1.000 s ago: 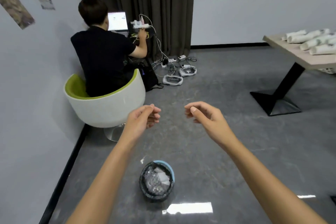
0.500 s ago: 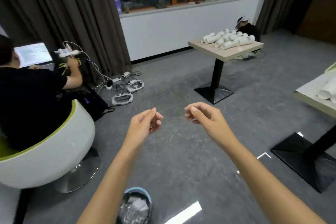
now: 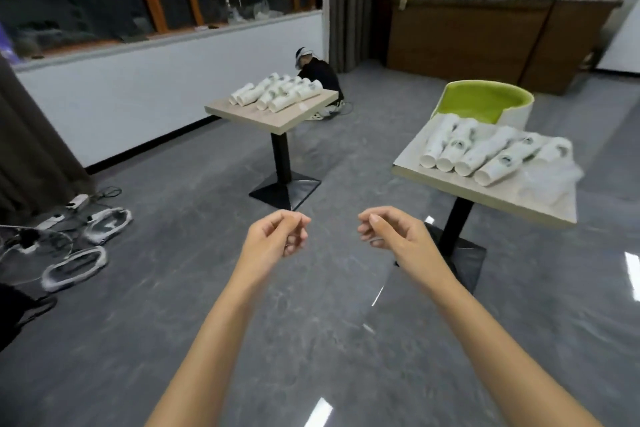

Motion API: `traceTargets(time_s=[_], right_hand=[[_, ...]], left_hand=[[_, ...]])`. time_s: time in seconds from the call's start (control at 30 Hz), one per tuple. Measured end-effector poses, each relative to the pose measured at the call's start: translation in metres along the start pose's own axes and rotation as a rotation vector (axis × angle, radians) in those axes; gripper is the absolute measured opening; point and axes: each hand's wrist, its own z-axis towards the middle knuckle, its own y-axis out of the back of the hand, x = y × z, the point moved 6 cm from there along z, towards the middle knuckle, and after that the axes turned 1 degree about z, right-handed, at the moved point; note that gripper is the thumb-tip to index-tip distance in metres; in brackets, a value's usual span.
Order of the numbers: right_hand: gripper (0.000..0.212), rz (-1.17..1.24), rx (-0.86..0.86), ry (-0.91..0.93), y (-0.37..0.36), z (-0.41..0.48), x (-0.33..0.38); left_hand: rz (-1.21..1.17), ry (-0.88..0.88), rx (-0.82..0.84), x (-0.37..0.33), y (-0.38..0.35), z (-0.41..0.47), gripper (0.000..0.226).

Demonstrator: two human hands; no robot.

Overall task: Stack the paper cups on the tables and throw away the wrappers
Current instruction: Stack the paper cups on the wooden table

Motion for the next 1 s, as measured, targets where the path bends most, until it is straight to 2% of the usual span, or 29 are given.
traceTargets(time_s=[0.43,1.0], right_hand=[[0.019,-0.046,-0.239,-0.043,0.184,0.075,-0.032],[0.017,-0.045,-0.516,-0.116,0.328,0.249,-0.095]], left_hand=[[0.008,0.058,0.240,0.027,-0.186,0.136,0.021],[0.045,0.115,0.502,0.055,-0.339,0.382,0.025]])
